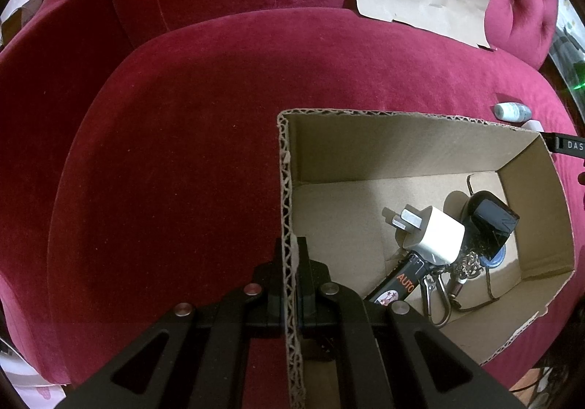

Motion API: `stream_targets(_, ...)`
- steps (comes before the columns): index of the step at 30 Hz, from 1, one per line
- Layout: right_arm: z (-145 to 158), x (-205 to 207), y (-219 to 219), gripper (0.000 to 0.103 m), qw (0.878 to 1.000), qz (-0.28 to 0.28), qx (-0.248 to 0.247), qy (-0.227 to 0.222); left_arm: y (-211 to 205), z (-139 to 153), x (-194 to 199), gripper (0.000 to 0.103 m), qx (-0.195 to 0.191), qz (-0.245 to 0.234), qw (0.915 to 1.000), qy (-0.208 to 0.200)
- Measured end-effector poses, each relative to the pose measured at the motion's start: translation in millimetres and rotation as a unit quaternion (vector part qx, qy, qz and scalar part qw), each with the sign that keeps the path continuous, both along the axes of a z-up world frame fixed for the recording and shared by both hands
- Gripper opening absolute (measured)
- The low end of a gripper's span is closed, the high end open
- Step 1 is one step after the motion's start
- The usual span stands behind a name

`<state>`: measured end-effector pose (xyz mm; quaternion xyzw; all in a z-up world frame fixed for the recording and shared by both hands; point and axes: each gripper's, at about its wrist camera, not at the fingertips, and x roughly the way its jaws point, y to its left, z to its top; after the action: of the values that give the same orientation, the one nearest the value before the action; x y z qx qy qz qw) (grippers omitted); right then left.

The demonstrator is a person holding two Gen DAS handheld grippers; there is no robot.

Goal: Organize rigid objects
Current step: 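Move the open right tool toward the white square charger, then grasp the white square charger with the right tool and lift it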

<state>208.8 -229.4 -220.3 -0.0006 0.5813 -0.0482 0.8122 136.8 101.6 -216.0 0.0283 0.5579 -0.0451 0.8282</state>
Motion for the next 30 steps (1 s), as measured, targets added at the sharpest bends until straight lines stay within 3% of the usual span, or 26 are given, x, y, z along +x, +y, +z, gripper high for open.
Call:
stream_targets(4,-1.0,2.1,-0.9,0.097,1.000,0.010,-0.004,0.004,0.4,0.3,-0.1,0.003,0.000,0.000,1.0000,0.000)
stream_targets(7,-0.7,2.2,3.8,0.083,1.000,0.013,0.002,0.000,0.4,0.4,-0.1,0.003,0.000,0.000,1.0000,0.000)
stream_targets(12,-1.9,1.7,12.4,0.046,1.000,0.018,-0.002,0.002,0.6,0.7,0.2,0.003,0.001,0.000,1.0000,0.000)
stream_targets(30,15.0,-14.6,9.7,0.045,1.000,0.003,0.003,-0.013,0.5,0.6,-0.3,0.003,-0.004,0.003,1.0000,0.001)
